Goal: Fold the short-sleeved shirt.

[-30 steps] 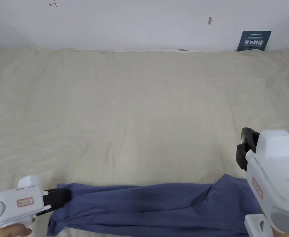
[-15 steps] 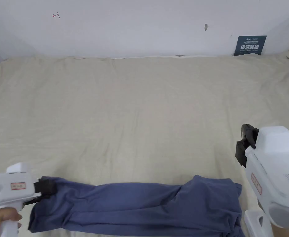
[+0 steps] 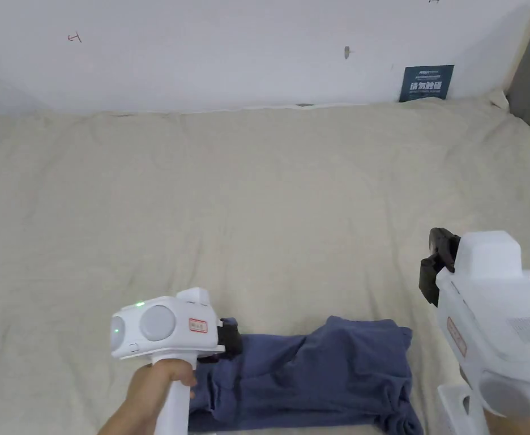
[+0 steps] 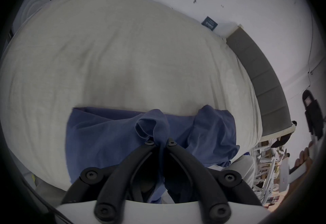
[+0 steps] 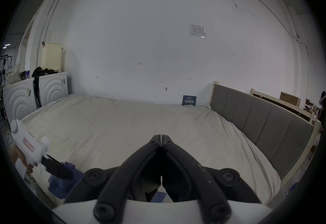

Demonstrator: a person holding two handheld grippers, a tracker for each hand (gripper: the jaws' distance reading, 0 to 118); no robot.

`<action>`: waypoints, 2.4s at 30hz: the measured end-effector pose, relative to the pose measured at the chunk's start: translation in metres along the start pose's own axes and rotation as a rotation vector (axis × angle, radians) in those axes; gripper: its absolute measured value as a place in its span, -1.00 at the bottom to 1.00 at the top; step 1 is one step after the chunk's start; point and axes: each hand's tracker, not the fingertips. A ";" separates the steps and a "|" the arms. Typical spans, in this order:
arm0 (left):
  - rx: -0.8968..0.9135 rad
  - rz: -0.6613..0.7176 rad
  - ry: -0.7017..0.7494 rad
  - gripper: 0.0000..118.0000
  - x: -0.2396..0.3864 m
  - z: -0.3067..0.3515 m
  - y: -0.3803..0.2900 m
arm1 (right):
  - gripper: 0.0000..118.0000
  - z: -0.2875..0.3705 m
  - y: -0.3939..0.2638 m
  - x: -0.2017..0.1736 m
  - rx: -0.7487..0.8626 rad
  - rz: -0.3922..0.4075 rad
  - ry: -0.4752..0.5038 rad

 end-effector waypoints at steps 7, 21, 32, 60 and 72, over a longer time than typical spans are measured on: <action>-0.011 -0.043 0.063 0.22 0.021 -0.031 -0.011 | -0.98 0.001 -0.005 0.014 -0.016 -0.014 -0.034; 0.461 -0.064 0.071 0.19 0.011 0.080 -0.028 | -0.98 0.006 0.000 0.015 -0.005 -0.026 -0.029; 0.426 -0.240 0.249 -0.99 -0.006 0.030 -0.057 | -0.98 0.004 0.000 0.015 -0.007 -0.028 -0.017; 0.283 -0.188 -0.033 -0.98 -0.001 0.029 -0.055 | -0.98 0.001 -0.002 0.017 -0.032 -0.032 -0.038; 0.180 0.171 -0.129 1.00 -0.134 0.054 -0.039 | -0.98 -0.008 0.001 -0.009 -0.037 -0.013 0.003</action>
